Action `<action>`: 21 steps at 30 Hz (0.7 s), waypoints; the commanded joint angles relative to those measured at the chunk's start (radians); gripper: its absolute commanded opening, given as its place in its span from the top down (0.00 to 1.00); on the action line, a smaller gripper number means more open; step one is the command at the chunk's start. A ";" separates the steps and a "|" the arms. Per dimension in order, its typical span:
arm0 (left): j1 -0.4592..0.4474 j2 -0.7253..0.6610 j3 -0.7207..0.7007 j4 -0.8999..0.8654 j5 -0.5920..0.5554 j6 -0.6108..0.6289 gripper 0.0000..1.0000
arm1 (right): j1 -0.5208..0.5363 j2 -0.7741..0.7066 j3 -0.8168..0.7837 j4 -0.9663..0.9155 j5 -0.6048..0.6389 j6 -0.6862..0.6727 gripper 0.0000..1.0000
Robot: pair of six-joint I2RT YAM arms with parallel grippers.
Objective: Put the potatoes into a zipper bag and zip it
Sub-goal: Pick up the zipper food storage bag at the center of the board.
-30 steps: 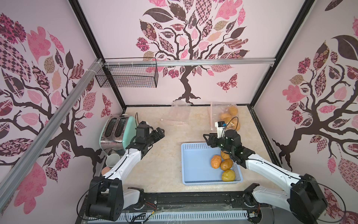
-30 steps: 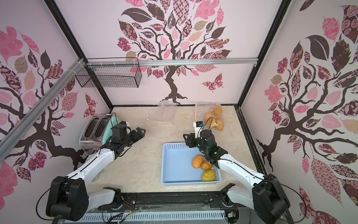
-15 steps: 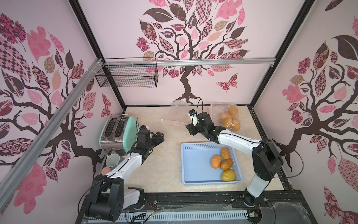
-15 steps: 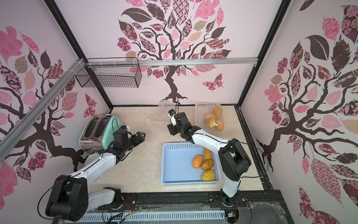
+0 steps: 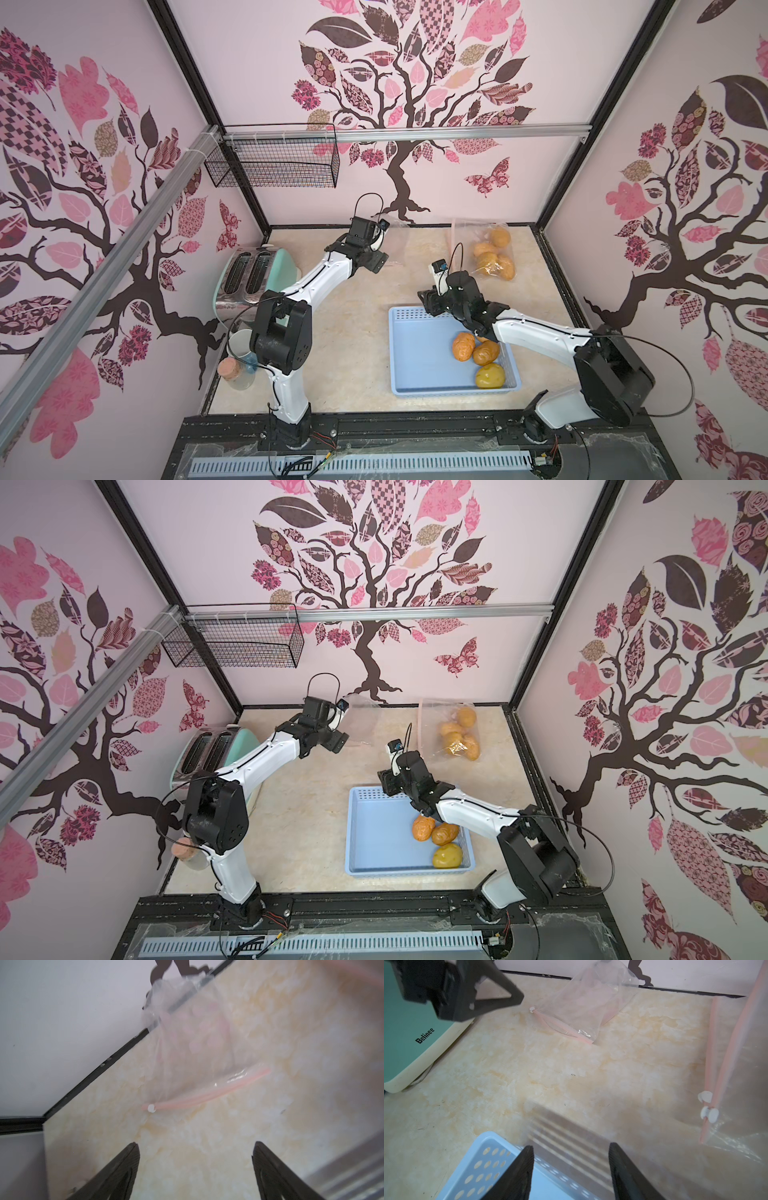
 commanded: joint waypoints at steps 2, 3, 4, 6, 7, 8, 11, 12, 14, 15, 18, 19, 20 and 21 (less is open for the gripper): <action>0.036 0.043 -0.020 -0.050 -0.104 0.362 0.12 | -0.001 -0.079 -0.011 0.071 -0.072 0.122 0.41; 0.038 0.054 -0.026 -0.027 -0.110 0.392 0.12 | -0.001 -0.084 -0.017 0.077 -0.094 0.136 0.41; 0.039 0.069 -0.027 -0.006 -0.112 0.421 0.12 | 0.001 -0.090 -0.024 0.078 -0.109 0.142 0.41; 0.043 0.091 -0.029 0.055 -0.102 0.466 0.12 | 0.001 -0.097 -0.034 0.081 -0.109 0.147 0.42; 0.044 0.103 -0.036 0.112 -0.092 0.485 0.12 | 0.001 -0.096 -0.040 0.088 -0.110 0.149 0.42; 0.047 0.117 -0.039 0.156 -0.079 0.504 0.12 | 0.000 -0.094 -0.040 0.091 -0.111 0.150 0.42; 0.056 0.157 -0.009 0.188 -0.026 0.525 0.15 | 0.001 -0.088 -0.041 0.099 -0.113 0.155 0.42; 0.059 0.168 0.004 0.192 -0.012 0.527 0.15 | 0.000 -0.086 -0.044 0.100 -0.114 0.158 0.42; 0.062 0.183 0.002 0.219 0.024 0.564 0.16 | 0.001 -0.081 -0.048 0.104 -0.113 0.164 0.42; 0.064 0.189 -0.010 0.247 0.041 0.581 0.16 | 0.000 -0.079 -0.050 0.106 -0.111 0.167 0.42; 0.070 0.215 -0.034 0.352 0.040 0.623 0.16 | 0.000 -0.077 -0.048 0.103 -0.107 0.166 0.42; 0.074 0.228 -0.032 0.383 0.032 0.622 0.17 | 0.000 -0.077 -0.048 0.105 -0.110 0.167 0.42; 0.075 0.241 -0.028 0.407 0.026 0.620 0.17 | 0.001 -0.077 -0.049 0.106 -0.115 0.167 0.42; 0.076 0.252 -0.027 0.428 0.021 0.622 0.18 | 0.001 -0.075 -0.049 0.107 -0.116 0.167 0.42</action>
